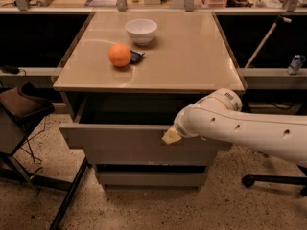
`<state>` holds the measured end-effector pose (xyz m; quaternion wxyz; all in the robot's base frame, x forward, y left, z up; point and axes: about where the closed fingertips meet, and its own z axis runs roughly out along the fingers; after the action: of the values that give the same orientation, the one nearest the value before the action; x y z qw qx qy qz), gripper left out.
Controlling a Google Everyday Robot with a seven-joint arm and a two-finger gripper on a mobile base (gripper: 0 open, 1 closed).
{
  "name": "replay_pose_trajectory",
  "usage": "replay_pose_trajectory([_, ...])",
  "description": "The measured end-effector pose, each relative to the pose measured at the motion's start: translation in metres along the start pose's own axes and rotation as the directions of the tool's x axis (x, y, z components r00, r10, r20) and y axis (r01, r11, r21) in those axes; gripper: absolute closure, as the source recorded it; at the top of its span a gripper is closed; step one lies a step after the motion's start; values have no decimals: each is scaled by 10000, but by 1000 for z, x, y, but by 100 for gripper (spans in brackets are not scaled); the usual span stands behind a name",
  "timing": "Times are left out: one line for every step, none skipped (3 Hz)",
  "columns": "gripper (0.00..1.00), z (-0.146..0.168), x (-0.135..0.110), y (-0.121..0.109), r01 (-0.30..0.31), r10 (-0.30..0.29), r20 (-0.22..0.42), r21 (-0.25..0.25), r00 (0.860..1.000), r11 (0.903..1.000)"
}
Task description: Open top drawer
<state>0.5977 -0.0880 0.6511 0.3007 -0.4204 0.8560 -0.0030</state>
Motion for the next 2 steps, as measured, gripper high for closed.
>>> replay_pose_trajectory([100, -4, 8, 10, 30, -30, 62, 43, 10000, 10000])
replay_pose_trajectory([100, -7, 7, 10, 30, -30, 62, 43, 10000, 10000])
